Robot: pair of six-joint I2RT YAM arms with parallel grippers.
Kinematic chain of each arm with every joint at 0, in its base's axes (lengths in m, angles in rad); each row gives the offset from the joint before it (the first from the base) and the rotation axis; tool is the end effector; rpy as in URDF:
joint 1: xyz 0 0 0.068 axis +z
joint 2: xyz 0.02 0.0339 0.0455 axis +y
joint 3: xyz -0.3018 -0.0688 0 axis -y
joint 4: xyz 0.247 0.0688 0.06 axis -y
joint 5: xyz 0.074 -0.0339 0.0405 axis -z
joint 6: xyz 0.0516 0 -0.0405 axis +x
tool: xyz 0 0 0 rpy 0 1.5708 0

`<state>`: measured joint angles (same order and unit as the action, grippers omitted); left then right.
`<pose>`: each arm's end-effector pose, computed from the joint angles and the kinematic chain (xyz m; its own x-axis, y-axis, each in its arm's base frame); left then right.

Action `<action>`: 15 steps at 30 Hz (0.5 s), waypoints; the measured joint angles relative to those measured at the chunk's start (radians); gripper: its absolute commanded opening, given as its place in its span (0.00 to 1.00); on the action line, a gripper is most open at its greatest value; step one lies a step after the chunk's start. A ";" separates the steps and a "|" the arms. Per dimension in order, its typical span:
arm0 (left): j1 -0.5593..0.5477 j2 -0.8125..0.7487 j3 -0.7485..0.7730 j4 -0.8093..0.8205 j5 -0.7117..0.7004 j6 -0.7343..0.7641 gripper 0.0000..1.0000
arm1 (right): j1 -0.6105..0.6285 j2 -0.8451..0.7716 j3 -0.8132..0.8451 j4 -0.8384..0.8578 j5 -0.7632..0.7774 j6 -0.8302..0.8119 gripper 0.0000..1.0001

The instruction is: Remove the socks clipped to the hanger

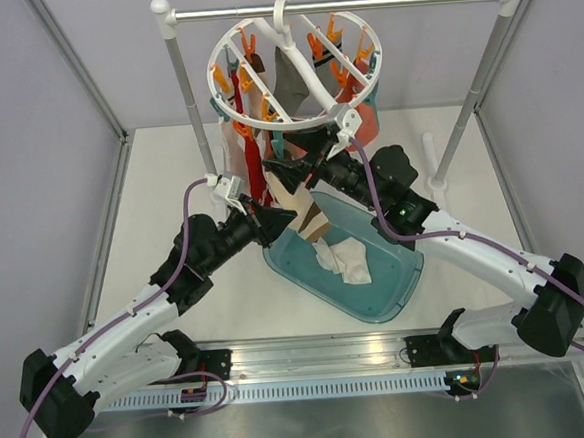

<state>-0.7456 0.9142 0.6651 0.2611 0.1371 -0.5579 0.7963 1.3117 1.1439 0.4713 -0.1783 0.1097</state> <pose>0.1532 -0.1511 0.3513 -0.4015 -0.3431 -0.8492 0.6600 0.5345 -0.5280 0.2140 0.2318 0.4604 0.1178 0.2744 -0.9544 -0.8398 0.5405 0.0518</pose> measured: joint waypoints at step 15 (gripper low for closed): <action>0.000 0.000 0.006 -0.003 0.001 0.000 0.02 | 0.000 0.008 0.001 0.081 0.061 0.052 0.35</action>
<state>-0.7456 0.9146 0.6708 0.2577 0.1379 -0.5579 0.7959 1.3197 1.1450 0.5522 -0.1169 0.1616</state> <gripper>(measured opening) 0.036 0.438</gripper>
